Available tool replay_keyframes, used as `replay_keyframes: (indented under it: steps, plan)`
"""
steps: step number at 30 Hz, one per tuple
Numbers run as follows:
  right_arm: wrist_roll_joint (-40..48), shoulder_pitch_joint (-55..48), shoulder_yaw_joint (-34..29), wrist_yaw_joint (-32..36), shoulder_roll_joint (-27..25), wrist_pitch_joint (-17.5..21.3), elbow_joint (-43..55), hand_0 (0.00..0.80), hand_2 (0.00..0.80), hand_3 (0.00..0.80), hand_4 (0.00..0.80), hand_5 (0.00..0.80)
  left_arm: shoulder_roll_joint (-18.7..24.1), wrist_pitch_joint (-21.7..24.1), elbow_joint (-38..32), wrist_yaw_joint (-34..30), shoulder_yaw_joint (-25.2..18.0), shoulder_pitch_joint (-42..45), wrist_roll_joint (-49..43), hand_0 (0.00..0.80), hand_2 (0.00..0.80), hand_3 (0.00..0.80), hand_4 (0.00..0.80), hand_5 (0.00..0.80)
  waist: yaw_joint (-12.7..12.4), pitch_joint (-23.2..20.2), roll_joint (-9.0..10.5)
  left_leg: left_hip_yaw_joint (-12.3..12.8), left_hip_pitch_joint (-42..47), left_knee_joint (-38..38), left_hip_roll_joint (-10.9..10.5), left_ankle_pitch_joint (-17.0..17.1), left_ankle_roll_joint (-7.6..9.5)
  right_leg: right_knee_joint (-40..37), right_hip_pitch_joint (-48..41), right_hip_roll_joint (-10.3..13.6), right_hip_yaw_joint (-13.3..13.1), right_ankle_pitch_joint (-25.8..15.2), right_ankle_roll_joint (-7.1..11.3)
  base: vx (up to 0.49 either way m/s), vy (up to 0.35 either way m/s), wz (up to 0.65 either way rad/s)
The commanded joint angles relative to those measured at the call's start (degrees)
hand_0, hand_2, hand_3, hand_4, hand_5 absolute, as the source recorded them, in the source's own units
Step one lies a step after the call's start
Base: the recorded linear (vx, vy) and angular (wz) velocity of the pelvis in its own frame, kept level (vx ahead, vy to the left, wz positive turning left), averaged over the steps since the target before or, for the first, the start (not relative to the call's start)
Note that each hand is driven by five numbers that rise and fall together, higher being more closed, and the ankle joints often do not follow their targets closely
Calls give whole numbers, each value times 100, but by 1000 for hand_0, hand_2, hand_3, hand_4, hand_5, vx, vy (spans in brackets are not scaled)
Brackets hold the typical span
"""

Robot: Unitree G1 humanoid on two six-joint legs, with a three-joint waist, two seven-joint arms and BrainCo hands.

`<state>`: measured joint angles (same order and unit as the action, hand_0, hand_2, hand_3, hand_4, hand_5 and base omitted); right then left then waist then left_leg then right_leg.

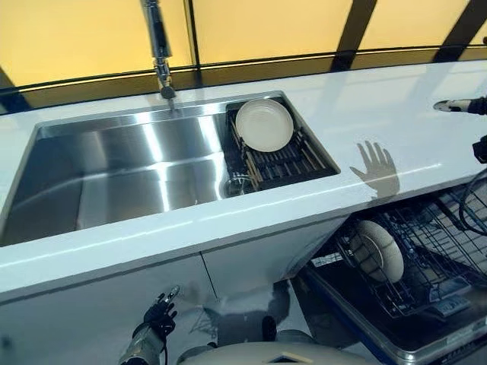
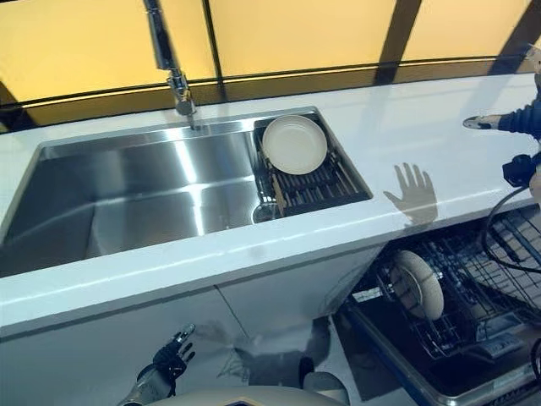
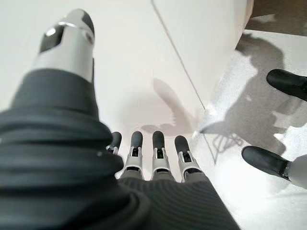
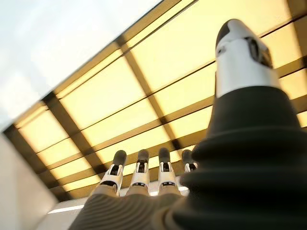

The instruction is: Take plates into dishwasher

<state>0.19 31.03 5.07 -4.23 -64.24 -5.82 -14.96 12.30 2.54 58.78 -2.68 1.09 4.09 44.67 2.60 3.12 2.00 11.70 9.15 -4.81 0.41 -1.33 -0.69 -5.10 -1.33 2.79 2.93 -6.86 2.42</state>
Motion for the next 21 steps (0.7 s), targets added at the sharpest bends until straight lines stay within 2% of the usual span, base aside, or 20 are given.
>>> replay_keyframes:
  steps: [1,7,13,21]
  plan:
    - [-445,959,334,-192,31,117,-436,0,0,0,0,0,178,103,145,34,253,-293,193,0,0,0,0,0,-216,-122,316,-387,-253,453,-337,-500,160,284,-192,-21,328,590,318,-6,-14,17]
    - [-966,1530,1109,-126,410,44,-801,0,0,0,0,0,168,124,138,-55,302,-325,294,0,0,0,0,0,-415,-111,294,-514,-277,505,-372,-500,155,259,-245,38,475,582,321,7,-9,13]
    - [-1544,1599,1453,-92,748,32,-1131,0,0,0,0,0,133,113,50,-31,271,-271,360,0,0,0,0,0,-582,-70,276,-611,-282,481,-384,-460,146,249,-302,84,636,577,327,19,-21,16]
    - [-1736,1661,1868,25,920,64,-1563,0,0,0,0,0,185,80,61,-55,171,-158,375,0,0,0,0,0,-771,-36,259,-735,-284,370,-379,-354,108,186,-391,111,849,569,326,21,-31,19]
